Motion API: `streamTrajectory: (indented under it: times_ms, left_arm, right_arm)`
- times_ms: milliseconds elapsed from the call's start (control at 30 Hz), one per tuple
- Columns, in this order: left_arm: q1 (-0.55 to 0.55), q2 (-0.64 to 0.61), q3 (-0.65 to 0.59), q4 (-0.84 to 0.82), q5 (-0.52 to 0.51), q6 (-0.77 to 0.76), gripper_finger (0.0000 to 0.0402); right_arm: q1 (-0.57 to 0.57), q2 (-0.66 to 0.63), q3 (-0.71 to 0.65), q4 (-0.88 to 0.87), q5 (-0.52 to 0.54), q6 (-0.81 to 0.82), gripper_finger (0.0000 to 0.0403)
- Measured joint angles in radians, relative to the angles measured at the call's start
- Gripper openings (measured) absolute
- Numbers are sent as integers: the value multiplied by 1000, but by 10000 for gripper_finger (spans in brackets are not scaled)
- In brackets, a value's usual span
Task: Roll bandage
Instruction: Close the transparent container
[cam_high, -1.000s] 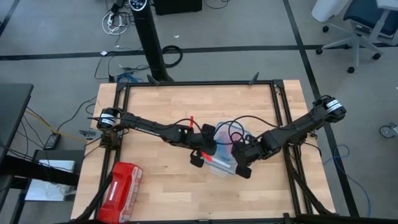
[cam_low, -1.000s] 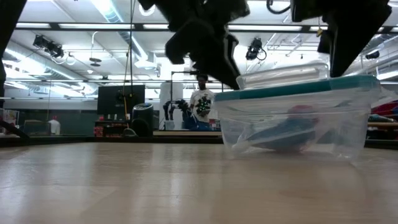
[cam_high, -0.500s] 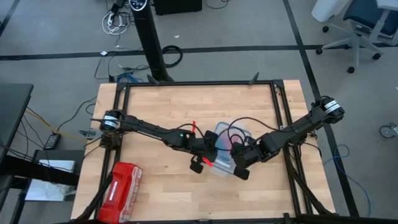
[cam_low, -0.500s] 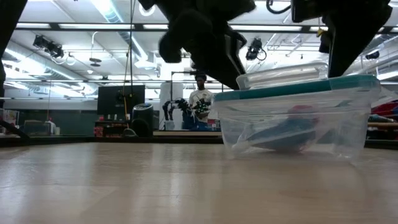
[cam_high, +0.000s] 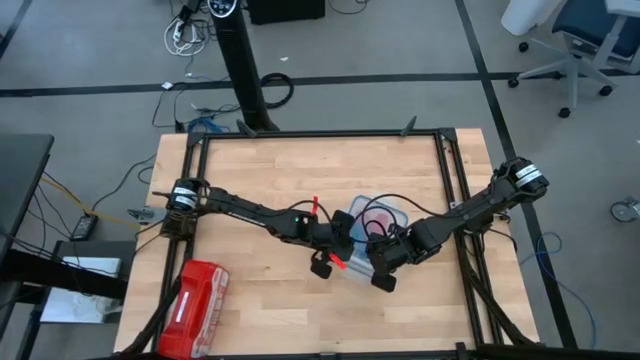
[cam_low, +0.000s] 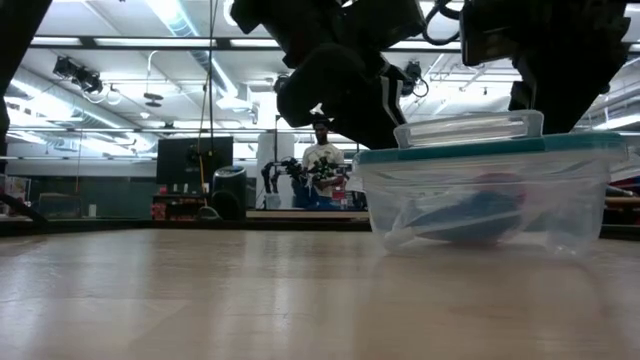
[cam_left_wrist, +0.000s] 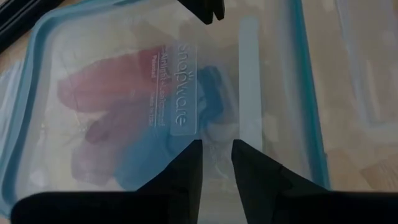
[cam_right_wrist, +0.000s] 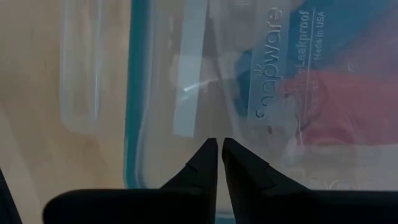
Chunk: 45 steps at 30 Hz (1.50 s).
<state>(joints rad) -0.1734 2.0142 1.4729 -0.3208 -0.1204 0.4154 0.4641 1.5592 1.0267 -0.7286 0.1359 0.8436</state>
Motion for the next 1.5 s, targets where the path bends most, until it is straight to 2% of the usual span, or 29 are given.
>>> streamTrajectory:
  times_ms: [167,267,367,567,767,967,1067,1133,1500]
  left_arm:
    - [0,-1,-1,-4,0,-1,94]
    - [0,-1,-1,-6,-1,-1,94]
    - [0,0,-2,-9,-3,-1,94]
    - [0,1,-3,-7,-1,0,94]
    - [0,1,-4,-10,-1,-1,94]
    - [0,2,-4,-10,-1,-1,94]
    - [0,2,-4,-13,2,-1,94]
    - [0,2,-4,-12,3,-1,94]
    - [-2,-2,-5,-12,-4,-1,94]
  right_arm:
    - [-1,-60,11,-58,7,-8,27]
    - [0,-126,20,-62,64,-7,20]
    - [-16,-159,18,-146,135,2,12]
    - [-109,-197,18,-286,319,-12,5]
    - [-240,-203,-13,-292,290,-93,8]
    - [-327,-204,-161,-114,142,-158,2]
    - [-347,-215,-226,-38,110,-146,4]
    - [-344,-216,-246,-9,126,-140,6]
    - [-339,-217,-236,-21,97,-161,5]
